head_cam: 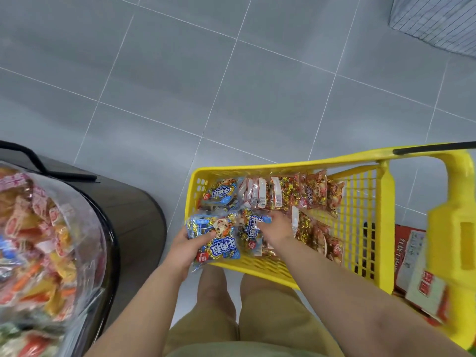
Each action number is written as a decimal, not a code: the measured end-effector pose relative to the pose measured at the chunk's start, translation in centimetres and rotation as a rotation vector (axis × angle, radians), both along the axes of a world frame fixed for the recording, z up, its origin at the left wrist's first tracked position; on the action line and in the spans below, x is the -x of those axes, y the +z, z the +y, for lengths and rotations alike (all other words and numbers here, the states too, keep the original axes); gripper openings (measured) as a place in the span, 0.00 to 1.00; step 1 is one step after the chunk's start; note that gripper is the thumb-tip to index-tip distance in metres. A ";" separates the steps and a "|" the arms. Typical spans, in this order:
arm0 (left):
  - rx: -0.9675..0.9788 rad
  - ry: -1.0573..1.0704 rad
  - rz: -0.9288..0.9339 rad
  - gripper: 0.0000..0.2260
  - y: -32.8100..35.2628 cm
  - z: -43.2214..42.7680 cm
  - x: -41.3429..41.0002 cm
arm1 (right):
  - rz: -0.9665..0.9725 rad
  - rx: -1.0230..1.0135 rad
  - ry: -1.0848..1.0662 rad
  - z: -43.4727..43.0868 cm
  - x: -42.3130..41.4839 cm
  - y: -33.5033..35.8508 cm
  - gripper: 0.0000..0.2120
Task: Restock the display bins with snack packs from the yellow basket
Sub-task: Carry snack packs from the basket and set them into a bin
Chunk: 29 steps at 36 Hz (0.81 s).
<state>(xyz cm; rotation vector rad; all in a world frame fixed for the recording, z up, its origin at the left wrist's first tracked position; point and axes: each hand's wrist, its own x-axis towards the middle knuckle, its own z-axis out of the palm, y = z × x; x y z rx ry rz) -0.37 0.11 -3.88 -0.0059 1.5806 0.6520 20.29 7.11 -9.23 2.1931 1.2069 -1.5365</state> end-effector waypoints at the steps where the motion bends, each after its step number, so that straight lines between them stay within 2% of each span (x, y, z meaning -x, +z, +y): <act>1: 0.007 0.015 0.006 0.16 0.0 -0.2 0.3 | -0.056 -0.004 0.069 -0.1 -0.1 -0.6 0.28; 4: 0.027 0.037 0.033 0.15 -0.1 -1.1 1.5 | -0.151 0.041 0.280 -0.2 0.4 -1.9 0.36; 6: 0.024 0.049 0.040 0.15 0.0 -1.6 2.4 | -0.218 0.030 0.386 -0.1 1.0 -2.4 0.36; 8: 0.018 0.067 0.042 0.15 0.0 -2.1 3.3 | -0.256 -0.008 0.462 0.3 1.5 -2.7 0.32; 11: 0.009 0.106 0.038 0.14 0.0 -2.6 4.5 | -0.215 -0.011 0.543 1.0 2.2 -2.5 0.16; 13: 0.003 0.129 0.041 0.14 0.1 -2.8 5.2 | -0.096 0.008 0.446 0.9 2.5 -2.5 0.11; 16: -0.004 0.140 0.042 0.14 0.6 -2.9 6.1 | 0.113 0.012 0.173 0.2 2.3 -1.8 0.14; 19: -0.010 0.139 0.041 0.14 1.2 -2.8 6.6 | 0.109 -0.045 0.012 -0.6 1.8 -0.3 0.13; 22: -0.024 0.151 0.042 0.13 2.0 -2.7 6.9 | 0.147 -0.081 -0.215 -1.1 1.0 2.2 0.07; 24: -0.038 0.154 0.036 0.12 2.8 -2.7 7.0 | 0.195 -0.101 -0.304 -1.5 0.3 3.9 0.09; 28: -0.088 0.172 0.039 0.11 4.7 -3.0 7.0 | 0.343 -0.157 -0.453 -1.7 -0.3 7.4 0.06; 29: -0.104 0.182 0.051 0.10 5.2 -3.2 7.0 | 0.390 -0.161 -0.487 -1.7 -0.3 8.3 0.10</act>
